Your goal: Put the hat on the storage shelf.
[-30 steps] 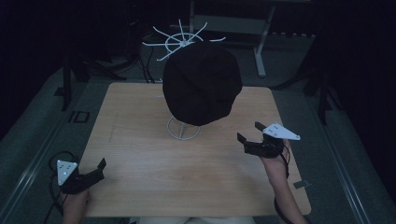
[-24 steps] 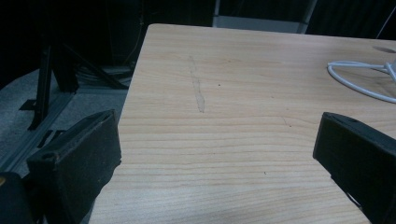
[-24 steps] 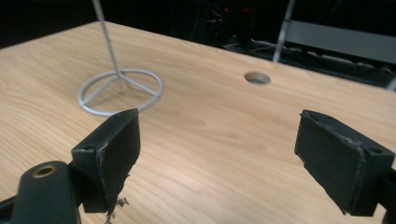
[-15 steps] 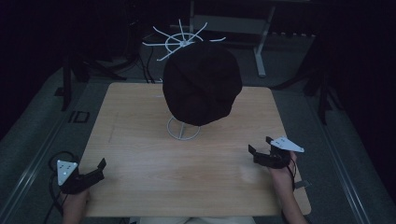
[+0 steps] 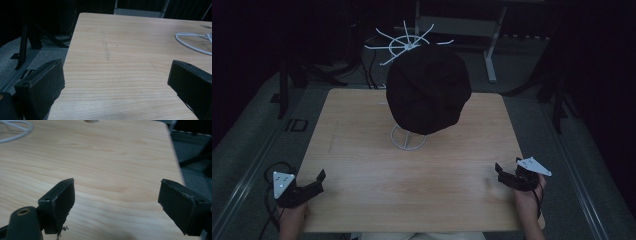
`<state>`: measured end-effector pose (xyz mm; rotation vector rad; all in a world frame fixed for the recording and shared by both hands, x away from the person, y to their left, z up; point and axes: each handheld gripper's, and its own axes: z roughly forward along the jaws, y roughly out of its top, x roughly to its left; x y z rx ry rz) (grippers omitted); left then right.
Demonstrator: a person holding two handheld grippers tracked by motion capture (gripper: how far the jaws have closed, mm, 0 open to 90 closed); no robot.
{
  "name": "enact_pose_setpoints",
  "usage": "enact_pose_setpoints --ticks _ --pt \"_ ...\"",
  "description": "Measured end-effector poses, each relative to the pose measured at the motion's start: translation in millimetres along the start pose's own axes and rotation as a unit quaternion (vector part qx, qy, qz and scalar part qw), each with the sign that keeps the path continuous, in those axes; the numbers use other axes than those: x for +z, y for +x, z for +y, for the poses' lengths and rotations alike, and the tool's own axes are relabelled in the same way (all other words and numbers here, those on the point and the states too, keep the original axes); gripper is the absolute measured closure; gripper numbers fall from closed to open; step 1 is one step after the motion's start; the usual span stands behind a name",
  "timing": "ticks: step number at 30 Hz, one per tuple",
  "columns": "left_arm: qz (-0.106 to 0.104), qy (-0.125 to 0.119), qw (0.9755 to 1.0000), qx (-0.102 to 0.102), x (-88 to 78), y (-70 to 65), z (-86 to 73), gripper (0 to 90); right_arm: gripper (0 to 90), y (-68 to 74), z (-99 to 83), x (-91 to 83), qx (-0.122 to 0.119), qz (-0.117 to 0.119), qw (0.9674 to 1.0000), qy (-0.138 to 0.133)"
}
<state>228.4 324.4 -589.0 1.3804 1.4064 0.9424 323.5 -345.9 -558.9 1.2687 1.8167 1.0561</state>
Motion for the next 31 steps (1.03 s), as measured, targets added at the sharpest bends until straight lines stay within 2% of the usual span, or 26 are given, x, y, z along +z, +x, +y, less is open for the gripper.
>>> enact_pose_setpoints --ticks 2,4,9,15,17,21,27,31 --pt "0.0 0.0 1.0 0.0 -0.1 0.0 0.0 1.5 13.9 -5.3 -4.0 -3.0 0.009 -0.012 0.9999 0.0" --pt "0.0 0.001 1.0 0.0 0.1 0.1 0.1 1.4 13.9 -11.0 -8.3 -4.4 0.019 -0.013 0.9997 0.007" --pt "0.0 0.0 1.0 0.0 0.0 0.0 0.0 1.4 14.0 -19.8 -18.2 -9.6 0.026 -0.031 0.9991 0.017" --pt "0.0 0.001 1.0 0.001 0.0 0.1 0.1 1.4 14.1 -31.9 -25.2 -20.3 0.041 -0.075 0.9962 0.013" --pt "0.0 0.001 1.0 0.001 0.0 0.2 0.1 1.4 14.1 -35.0 -27.7 -22.7 0.038 -0.098 0.9944 0.012" --pt "0.0 0.001 1.0 0.001 -0.1 0.0 0.0 1.5 14.1 -40.6 -29.7 -27.1 0.049 -0.132 0.99 0.006" --pt "0.0 0.001 1.0 0.0 0.2 0.1 0.1 1.4 14.3 -47.3 -32.6 -28.2 0.071 -0.154 0.9855 0.008" --pt "0.0 0.001 1.0 0.0 0.2 0.1 0.1 1.5 14.7 -48.3 -32.7 -28.5 0.077 -0.155 0.9848 0.009"
